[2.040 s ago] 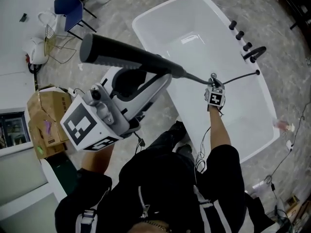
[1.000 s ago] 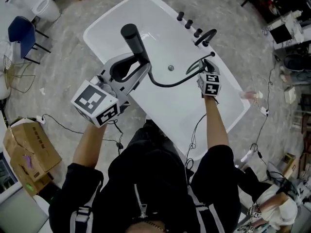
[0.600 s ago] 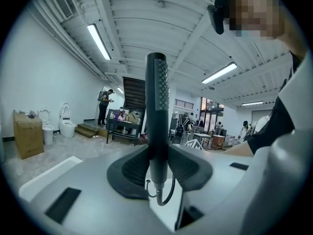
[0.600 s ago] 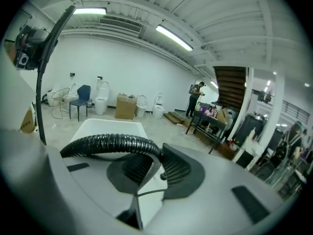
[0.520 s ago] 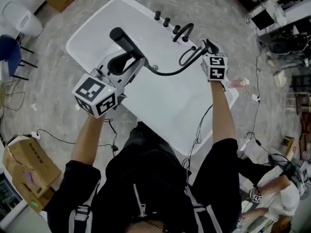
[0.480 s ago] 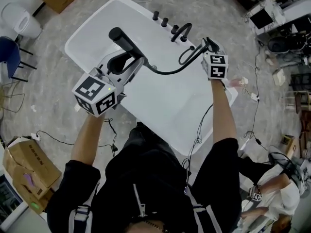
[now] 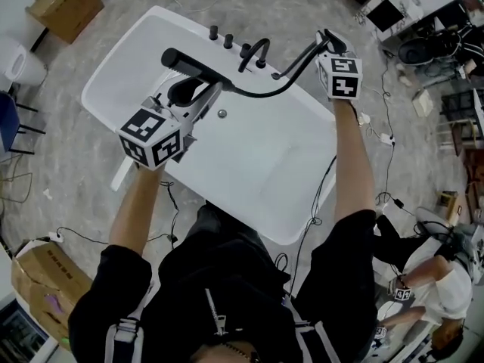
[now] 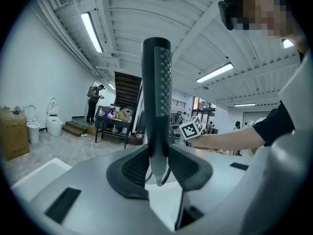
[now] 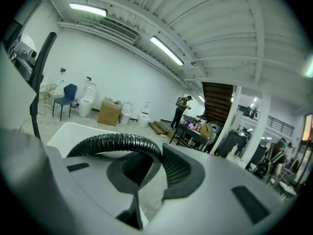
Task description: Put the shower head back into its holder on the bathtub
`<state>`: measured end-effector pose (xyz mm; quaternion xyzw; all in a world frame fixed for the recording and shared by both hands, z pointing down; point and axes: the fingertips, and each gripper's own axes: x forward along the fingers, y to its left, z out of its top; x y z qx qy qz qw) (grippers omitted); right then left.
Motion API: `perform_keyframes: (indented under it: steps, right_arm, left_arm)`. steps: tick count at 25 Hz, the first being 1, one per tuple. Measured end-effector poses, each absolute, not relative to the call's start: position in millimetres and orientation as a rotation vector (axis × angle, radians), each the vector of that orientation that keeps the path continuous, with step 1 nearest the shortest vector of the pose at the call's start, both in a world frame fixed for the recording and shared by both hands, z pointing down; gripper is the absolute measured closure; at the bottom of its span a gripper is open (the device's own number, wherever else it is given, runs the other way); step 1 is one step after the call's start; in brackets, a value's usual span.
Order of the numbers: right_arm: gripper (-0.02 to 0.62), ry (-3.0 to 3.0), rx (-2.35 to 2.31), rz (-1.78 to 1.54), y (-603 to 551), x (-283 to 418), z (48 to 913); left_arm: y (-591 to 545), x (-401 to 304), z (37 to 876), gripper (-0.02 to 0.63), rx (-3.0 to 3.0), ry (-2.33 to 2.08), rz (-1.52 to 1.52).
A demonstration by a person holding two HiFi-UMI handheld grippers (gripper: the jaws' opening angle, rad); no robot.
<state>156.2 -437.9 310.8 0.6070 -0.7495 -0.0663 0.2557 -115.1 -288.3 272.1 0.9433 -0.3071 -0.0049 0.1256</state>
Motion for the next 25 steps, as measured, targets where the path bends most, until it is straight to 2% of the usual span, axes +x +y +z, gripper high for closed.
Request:
perform_keyframes:
  steps: [5, 25]
  right_arm:
    - [0.523, -2.031, 1.705, -0.142, -444, 175, 309]
    - [0.523, -2.022, 1.690, 0.063, -441, 209, 421]
  left_arm:
    - [-301, -98, 287, 0.471, 2.742, -0.865, 0.005]
    - [-346, -60, 369, 0.472, 2.703, -0.850, 0.092]
